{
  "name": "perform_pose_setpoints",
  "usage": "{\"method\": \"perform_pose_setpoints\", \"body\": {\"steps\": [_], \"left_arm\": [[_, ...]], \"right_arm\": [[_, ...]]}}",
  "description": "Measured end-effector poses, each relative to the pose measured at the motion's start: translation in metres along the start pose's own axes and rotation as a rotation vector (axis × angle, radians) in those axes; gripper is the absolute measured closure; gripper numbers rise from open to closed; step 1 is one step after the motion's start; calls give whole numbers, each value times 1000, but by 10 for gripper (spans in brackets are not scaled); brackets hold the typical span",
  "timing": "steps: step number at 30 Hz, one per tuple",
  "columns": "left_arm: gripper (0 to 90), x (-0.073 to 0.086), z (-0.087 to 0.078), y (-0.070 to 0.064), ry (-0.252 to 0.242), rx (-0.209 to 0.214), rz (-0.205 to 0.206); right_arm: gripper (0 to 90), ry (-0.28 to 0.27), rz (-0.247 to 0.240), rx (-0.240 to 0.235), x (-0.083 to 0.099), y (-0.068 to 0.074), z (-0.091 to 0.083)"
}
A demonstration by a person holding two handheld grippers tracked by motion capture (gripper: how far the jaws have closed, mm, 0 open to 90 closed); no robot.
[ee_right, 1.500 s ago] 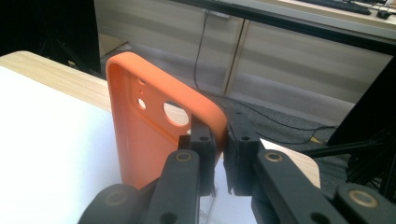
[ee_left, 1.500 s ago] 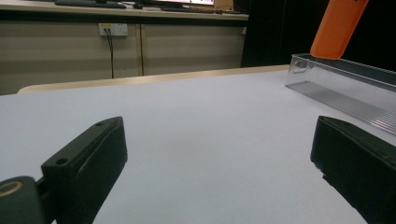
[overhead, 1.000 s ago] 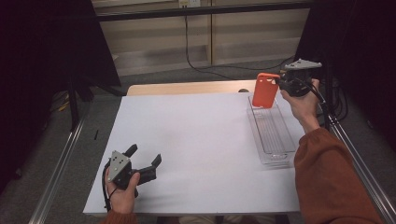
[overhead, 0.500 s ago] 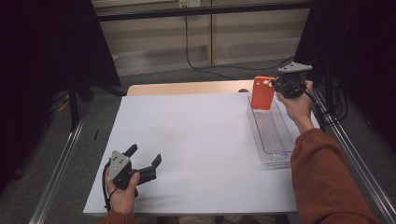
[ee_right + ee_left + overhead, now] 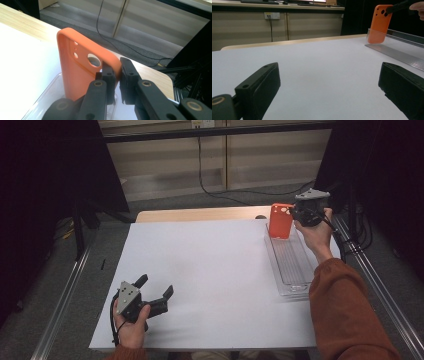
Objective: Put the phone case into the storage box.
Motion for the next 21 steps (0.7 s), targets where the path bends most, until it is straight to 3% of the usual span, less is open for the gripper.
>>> {"method": "perform_pose_setpoints", "body": {"steps": [8,21], "left_arm": [[38,0,0,1,1,-3,3],[38,1,1,0,7,-1,4]], "right_arm": [[829,7,7,4,4,-1,4],[820,45,56,-52,4,-13,9]]}}
Point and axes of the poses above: each handheld gripper's, and its own axes: z roughly forward along the jaws, x roughly out of its underside, y roughly to its left, the point moved 2 cm from there along z, roughly forward along the jaws, and after that the axes turned 6 degrees about -y, right-handed, at the moved point
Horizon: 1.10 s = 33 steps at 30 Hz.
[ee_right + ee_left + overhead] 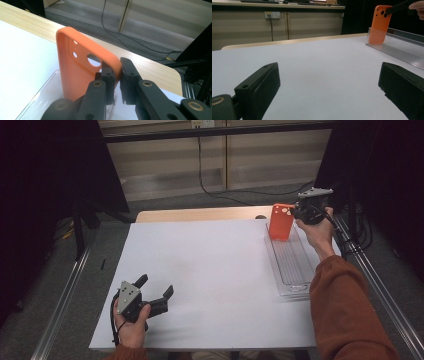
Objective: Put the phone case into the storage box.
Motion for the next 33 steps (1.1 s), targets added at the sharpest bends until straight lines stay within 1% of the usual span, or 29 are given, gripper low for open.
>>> {"method": "perform_pose_setpoints", "body": {"steps": [7,14,20,25,33], "left_arm": [[38,0,0,0,2,-1,2],[38,0,1,1,1,-3,1],[38,0,0,1,1,-5,2],[38,0,0,1,1,-5,3],[39,0,1,2,1,-5,1]], "right_arm": [[819,-3,0,-4,0,-1,3],[815,1,-20,-10,-1,-3,4],[796,10,-11,-6,-3,-4,7],[772,7,0,2,-4,-5,9],[774,-2,27,12,-4,-8,11]]}}
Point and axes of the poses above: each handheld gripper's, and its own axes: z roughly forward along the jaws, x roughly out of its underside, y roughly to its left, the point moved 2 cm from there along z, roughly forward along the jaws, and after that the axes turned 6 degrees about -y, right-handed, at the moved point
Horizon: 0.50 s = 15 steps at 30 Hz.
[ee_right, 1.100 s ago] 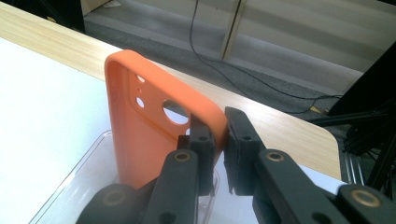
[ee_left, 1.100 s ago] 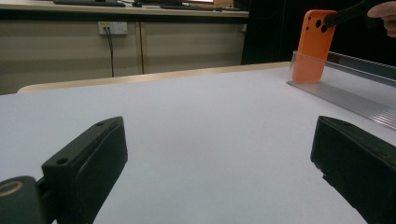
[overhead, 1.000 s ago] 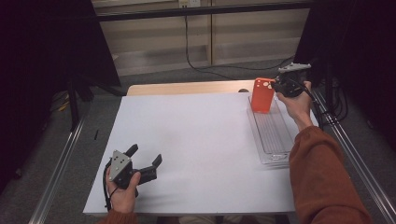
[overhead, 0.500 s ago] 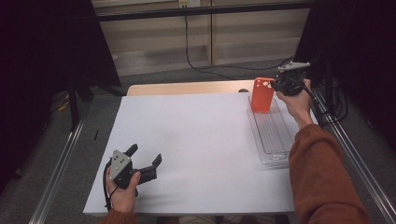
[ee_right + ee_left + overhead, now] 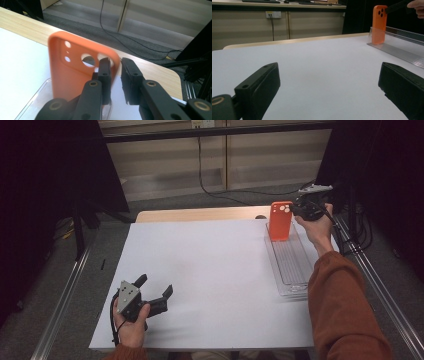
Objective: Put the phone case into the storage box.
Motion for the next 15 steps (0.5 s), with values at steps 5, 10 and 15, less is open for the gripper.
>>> {"method": "perform_pose_setpoints", "body": {"steps": [5,10,15], "left_arm": [[39,0,0,1,1,-5,0],[39,0,0,1,1,-5,0],[39,0,0,0,-1,-5,-5]], "right_arm": [[774,-2,8,1,0,-2,0],[716,-7,38,-9,2,-3,0],[604,-15,68,-17,2,-2,0]]}}
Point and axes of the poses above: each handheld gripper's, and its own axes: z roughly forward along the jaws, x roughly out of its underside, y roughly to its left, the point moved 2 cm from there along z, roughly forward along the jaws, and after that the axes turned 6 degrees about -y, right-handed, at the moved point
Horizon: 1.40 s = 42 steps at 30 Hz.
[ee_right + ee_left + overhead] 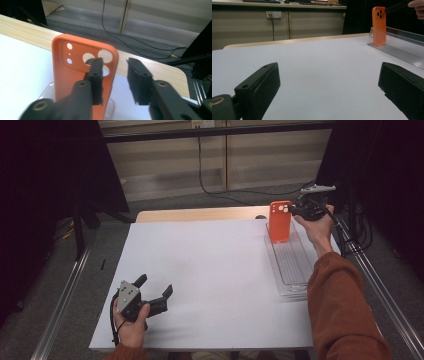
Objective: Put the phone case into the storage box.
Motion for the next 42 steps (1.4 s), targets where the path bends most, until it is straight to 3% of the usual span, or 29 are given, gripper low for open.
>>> {"method": "perform_pose_setpoints", "body": {"steps": [17,25,29,31,37,42], "left_arm": [[38,0,3,0,-4,5,-8],[37,0,3,-1,-8,7,-3],[37,-1,2,-1,-13,2,2],[36,-2,1,-1,-16,-3,6],[32,-2,1,-2,-24,-6,-1],[31,-3,0,-3,-31,-5,1]], "right_arm": [[228,-11,110,-21,2,-2,-3],[72,-21,132,-12,9,2,-7],[76,-15,146,9,10,3,-9],[83,-22,153,-6,11,5,-12],[76,-66,165,-5,16,10,-20],[102,-102,161,36,19,11,-26]]}}
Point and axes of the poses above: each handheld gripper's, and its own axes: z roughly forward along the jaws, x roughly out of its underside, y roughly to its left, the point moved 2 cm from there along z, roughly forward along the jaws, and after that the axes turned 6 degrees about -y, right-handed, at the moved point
